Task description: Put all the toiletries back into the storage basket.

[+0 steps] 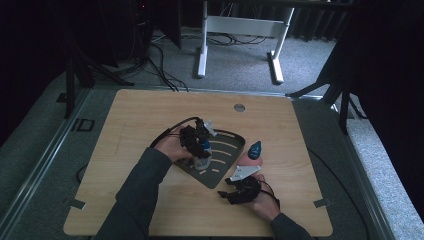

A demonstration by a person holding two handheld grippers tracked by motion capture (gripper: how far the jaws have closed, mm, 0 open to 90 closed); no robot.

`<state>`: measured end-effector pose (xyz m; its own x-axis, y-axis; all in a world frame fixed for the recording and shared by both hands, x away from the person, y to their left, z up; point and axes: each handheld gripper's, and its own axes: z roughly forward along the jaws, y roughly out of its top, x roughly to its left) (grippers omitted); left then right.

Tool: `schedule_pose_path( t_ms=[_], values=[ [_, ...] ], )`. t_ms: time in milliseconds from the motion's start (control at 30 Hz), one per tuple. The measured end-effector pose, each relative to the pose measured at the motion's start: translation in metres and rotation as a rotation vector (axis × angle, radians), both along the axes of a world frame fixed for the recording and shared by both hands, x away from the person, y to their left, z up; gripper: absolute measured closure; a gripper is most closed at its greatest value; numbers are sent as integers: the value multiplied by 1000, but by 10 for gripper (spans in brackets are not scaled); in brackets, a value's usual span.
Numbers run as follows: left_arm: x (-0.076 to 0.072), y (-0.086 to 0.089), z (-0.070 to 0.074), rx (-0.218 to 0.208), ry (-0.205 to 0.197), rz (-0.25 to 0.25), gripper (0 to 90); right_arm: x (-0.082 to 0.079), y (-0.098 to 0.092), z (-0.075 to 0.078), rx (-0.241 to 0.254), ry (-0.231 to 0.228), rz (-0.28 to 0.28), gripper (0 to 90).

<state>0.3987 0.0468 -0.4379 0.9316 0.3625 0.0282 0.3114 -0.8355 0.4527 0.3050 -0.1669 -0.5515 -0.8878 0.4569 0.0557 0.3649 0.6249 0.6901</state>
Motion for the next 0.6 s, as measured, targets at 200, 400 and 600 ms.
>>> schedule_pose_path(
  t_ms=[200,400,600],
  values=[
    [7,-2,4,-6,-2,29,546,0,0,0,0,0,2,438],
    [11,-4,5,-14,-9,58,547,0,-1,0,2,1,2,438],
    [16,-4,3,-15,-10,87,547,0,0,1,4,3,2,438]
  ],
)
